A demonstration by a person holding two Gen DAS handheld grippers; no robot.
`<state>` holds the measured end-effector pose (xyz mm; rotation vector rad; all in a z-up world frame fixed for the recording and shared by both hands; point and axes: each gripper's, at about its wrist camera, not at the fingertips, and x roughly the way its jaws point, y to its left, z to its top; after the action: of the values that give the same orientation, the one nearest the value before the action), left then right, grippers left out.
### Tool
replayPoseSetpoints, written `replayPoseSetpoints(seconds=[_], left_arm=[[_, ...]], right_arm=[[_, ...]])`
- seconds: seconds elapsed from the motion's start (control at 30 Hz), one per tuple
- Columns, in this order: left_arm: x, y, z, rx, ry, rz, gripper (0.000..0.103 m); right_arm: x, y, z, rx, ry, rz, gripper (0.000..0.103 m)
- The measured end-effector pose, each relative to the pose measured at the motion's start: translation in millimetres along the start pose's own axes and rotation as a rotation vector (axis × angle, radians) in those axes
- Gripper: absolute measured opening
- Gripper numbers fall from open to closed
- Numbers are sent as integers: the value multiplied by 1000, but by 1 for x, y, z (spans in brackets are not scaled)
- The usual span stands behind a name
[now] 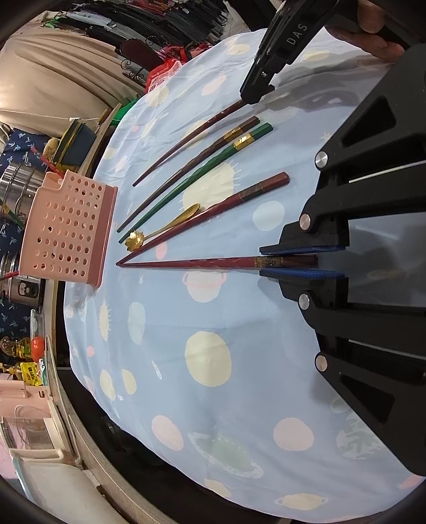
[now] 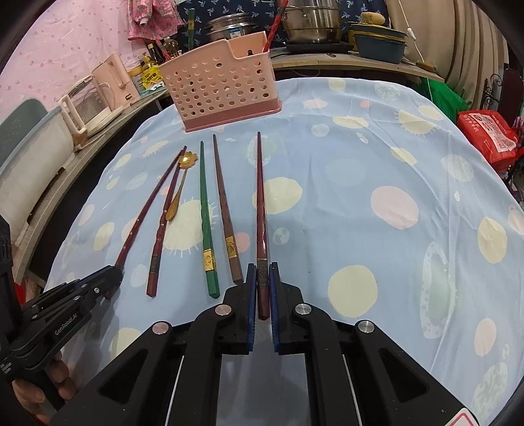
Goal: Organize utensils
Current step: 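Grasp a dark brown chopstick with the right tool while the left tool grasps a dark red chopstick, then lift both held chopsticks and carry them over the pink basket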
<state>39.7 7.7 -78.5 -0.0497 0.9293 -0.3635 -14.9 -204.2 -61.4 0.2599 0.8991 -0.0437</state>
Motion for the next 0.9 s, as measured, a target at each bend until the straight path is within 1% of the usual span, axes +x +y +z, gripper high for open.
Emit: replayPoseSetpoints(seconds=[0.23,0.43,0.7,0.9], left_arm=[[-15,-1,5,-15,-18,-4,7],[-40,-1,18,-22,-66,2,7],[-70,-3,45,-12,-122,-2,7],[-92,-2,75,-9,-164,-16,7]], right_arm=[[-21,4,5,-4,-43,17,7],[-47,11,16,-11,-104,41,7],[-80,20,40,-25,-183,73,7],[-96,24,66,-46,-235,74,7]])
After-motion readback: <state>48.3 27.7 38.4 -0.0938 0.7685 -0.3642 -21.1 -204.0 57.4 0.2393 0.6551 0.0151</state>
